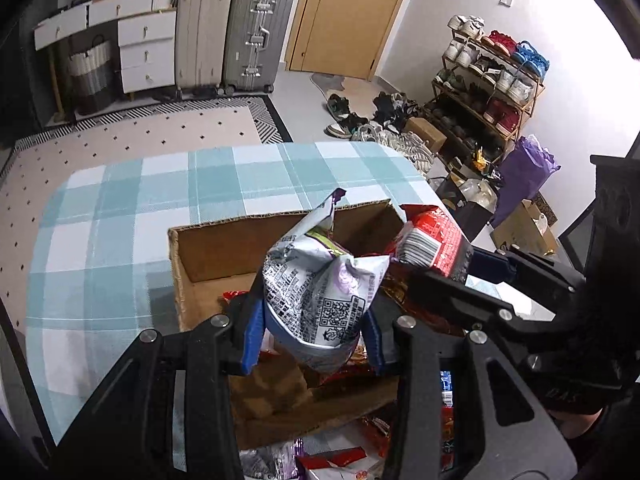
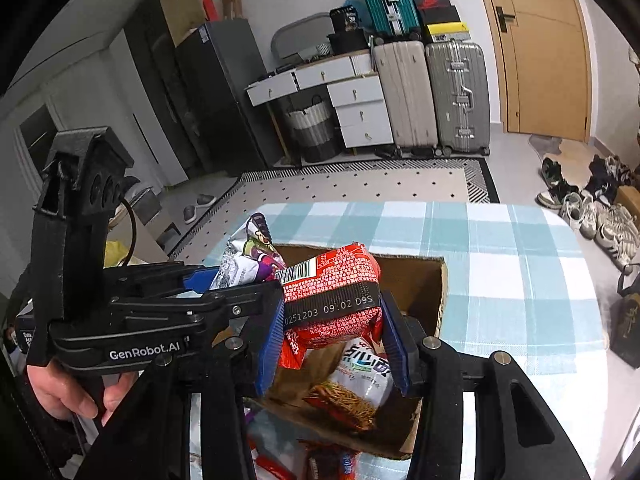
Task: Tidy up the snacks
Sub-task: 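Carry both packs over the box and open both tools to drop them, then withdraw both tools from the box toward the remaining snacks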
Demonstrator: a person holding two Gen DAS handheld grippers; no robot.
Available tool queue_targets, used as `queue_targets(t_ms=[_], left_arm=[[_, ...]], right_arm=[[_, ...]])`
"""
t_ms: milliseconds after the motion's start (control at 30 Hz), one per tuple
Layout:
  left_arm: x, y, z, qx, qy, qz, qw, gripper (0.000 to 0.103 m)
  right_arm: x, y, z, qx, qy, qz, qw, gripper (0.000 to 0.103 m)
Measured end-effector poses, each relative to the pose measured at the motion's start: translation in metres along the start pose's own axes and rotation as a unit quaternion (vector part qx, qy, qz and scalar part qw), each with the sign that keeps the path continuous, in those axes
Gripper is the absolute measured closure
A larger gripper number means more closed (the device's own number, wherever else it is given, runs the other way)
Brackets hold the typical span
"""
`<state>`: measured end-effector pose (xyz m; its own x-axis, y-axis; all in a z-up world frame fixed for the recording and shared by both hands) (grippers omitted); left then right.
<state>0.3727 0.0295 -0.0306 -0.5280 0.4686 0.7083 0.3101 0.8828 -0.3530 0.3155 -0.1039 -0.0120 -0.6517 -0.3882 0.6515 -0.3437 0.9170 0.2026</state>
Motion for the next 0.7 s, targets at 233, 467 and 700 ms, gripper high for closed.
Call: queue_targets(t_ms=[233, 467, 700], left_arm=[[-0.014, 0.016, 0.001, 0.015, 0.002, -0.028, 0.9995, 0.028], [-0.002, 0.012, 0.007, 0.012, -0.009, -0.033, 0.9994, 0.028], [0.024, -0.001, 0.022, 0.006, -0.021, -0.043, 0.9988, 0.028]], right_arm=[[-0.004, -0.014, 0.004, -0.015, -0.01, 0.004, 1.0, 0.035], [0.015, -0.015, 0.005, -0.01, -0.026, 0.005, 1.0, 0.035], [0.039, -0.006, 0.009, -0.002, -0.039, 0.005, 0.999, 0.035]])
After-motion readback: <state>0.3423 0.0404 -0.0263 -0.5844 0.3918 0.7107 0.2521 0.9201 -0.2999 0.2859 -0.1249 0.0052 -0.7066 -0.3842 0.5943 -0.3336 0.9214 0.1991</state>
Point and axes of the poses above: each gripper's, at about its wrist camera, not at the fingertips, and x roughly against the way its jaws point, y to its left, z to its underside, the point moved 2 cm from there along -x, roughly the way its jaws point, and after that the axes turned 8 degrees about z, right-handed, at the moved point
